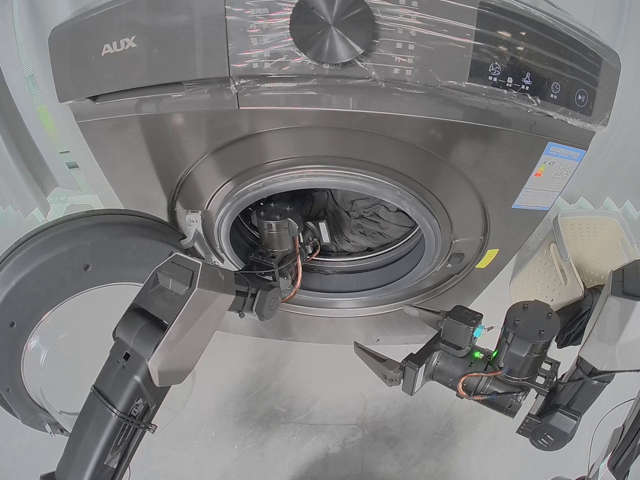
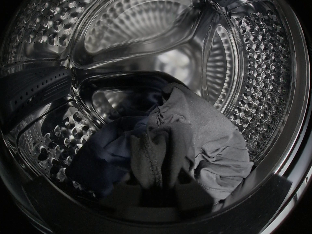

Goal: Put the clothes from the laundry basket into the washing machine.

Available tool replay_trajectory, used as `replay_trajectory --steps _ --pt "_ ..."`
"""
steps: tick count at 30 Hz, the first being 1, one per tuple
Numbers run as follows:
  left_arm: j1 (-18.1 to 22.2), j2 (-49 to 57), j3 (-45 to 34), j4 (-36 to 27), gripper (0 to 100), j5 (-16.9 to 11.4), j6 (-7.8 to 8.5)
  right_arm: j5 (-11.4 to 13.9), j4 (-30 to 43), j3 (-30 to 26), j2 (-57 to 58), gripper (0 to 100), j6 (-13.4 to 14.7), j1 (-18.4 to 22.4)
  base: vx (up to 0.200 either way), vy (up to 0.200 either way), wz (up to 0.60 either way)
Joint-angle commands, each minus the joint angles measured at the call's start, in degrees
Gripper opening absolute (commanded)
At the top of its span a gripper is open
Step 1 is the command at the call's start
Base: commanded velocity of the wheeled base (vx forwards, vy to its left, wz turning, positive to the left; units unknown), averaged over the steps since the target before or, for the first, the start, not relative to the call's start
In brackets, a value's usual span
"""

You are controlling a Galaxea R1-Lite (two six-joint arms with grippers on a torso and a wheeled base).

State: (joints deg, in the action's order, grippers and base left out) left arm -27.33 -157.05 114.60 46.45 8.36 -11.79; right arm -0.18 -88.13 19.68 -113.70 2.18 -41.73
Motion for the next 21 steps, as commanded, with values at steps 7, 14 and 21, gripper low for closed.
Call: replay_trajectory --steps 7,14,21 --pt "-2.2 1.5 0.0 -0.4 100 0.5 -0.69 0.0 -0.1 0.0 -0.6 100 0.0 0.0 0.0 0.0 0.0" --pt "-4.8 8.4 -13.2 0.9 100 0.4 -0.25 0.1 0.0 -0.1 -0.4 100 -0.1 0.8 0.0 0.0 0.0" --pt "-6.7 14.2 -29.8 7.9 100 -0.2 3.0 0.1 0.0 -0.2 -0.1 100 -0.1 0.9 0.0 0.0 0.0"
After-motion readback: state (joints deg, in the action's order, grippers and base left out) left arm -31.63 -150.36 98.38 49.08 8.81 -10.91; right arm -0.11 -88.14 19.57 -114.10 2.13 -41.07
